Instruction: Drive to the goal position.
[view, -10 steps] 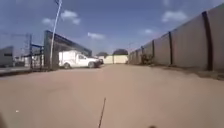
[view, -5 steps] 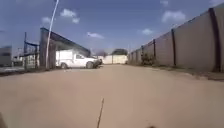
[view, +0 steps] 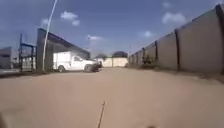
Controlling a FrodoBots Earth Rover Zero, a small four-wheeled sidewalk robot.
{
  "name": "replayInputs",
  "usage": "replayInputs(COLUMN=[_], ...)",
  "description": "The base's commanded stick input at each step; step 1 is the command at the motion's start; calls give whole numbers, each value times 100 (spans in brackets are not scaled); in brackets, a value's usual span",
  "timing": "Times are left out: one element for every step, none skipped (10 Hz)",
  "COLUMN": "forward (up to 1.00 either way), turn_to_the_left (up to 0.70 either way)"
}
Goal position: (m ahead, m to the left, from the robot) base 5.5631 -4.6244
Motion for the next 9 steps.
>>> replayInputs(forward=[100,100,100,100,100,100,100,100,100], turn_to_the_left=[0,0,0,0,0,0,0,0,0])
